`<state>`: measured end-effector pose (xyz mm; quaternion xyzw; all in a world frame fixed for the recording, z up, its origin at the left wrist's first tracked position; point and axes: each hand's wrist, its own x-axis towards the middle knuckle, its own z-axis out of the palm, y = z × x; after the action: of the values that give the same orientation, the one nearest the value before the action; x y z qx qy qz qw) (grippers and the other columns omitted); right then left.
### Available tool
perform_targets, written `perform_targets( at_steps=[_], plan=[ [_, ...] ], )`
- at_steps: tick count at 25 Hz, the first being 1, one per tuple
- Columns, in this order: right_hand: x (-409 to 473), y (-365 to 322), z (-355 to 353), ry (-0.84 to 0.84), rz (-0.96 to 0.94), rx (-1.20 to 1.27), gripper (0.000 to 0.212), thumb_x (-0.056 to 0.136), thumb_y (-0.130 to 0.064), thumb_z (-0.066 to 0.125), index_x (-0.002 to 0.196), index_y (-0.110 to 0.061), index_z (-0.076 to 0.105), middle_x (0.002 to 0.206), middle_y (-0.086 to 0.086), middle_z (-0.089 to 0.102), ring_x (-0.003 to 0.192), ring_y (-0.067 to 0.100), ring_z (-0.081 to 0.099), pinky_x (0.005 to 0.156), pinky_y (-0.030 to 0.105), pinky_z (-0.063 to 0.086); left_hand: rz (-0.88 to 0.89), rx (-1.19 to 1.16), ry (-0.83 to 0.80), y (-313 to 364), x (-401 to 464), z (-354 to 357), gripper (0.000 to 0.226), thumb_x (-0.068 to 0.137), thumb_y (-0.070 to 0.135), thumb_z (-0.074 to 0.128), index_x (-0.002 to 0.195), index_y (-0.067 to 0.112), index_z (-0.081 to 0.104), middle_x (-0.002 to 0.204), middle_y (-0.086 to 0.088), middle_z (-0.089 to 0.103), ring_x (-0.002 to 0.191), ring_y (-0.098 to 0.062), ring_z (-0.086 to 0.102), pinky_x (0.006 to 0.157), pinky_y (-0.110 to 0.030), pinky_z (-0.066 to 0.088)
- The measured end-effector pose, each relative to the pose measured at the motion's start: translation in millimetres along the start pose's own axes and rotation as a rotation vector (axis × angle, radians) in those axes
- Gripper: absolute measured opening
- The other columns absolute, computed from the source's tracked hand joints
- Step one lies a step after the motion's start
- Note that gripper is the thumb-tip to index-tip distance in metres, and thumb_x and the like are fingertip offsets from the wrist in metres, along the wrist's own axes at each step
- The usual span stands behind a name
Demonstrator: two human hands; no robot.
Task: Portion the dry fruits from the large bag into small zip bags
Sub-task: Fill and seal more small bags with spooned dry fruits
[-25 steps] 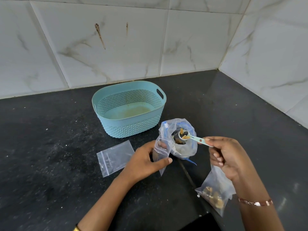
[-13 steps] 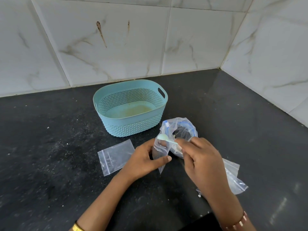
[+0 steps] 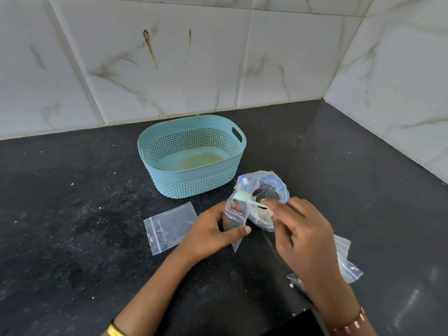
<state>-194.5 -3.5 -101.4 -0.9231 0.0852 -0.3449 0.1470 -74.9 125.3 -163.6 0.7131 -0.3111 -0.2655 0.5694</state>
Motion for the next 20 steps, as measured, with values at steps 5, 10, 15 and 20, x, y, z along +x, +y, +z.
perform_targets(
  at_steps=[5, 10, 15, 20],
  plan=[
    [5, 8, -5, 0.180, 0.407, 0.413, 0.016, 0.088, -0.011, 0.055, 0.089, -0.014, 0.071, 0.058, 0.012, 0.061, 0.044, 0.010, 0.043, 0.042, 0.012, 0.034, -0.046, -0.063, 0.006, 0, 0, -1, 0.031, 0.076, 0.024, 0.075, 0.100, 0.035, 0.059, 0.100, 0.015, 0.068, 0.096, 0.003, 0.063, 0.086, -0.016, 0.049],
    [6, 30, 14, -0.013, 0.513, 0.110, 0.017, 0.086, -0.005, 0.058, 0.094, -0.008, 0.073, 0.064, 0.004, 0.065, 0.040, 0.006, 0.042, 0.045, 0.007, 0.031, -0.089, -0.183, -0.006, 4, 1, 3, 0.029, 0.078, 0.013, 0.071, 0.097, 0.032, 0.060, 0.098, 0.014, 0.069, 0.092, 0.005, 0.065, 0.079, -0.009, 0.048],
    [18, 23, 29, -0.265, 0.265, -0.280, 0.021, 0.050, 0.005, 0.081, 0.059, -0.005, 0.065, 0.040, 0.001, 0.042, 0.036, 0.010, 0.024, 0.045, 0.008, 0.003, -0.126, -0.294, 0.011, 4, 3, 2, 0.025, 0.079, 0.012, 0.070, 0.097, 0.027, 0.062, 0.098, 0.009, 0.071, 0.092, -0.003, 0.067, 0.081, -0.014, 0.050],
    [24, 27, 32, -0.489, 0.438, -0.263, 0.018, 0.090, -0.016, 0.049, 0.103, -0.014, 0.061, 0.082, 0.001, 0.059, 0.063, 0.014, 0.044, 0.048, 0.019, 0.026, -0.173, -0.430, -0.004, -1, 5, 1, 0.037, 0.065, 0.032, 0.079, 0.098, 0.021, 0.066, 0.100, -0.003, 0.073, 0.101, -0.021, 0.067, 0.097, -0.037, 0.047]
  ],
)
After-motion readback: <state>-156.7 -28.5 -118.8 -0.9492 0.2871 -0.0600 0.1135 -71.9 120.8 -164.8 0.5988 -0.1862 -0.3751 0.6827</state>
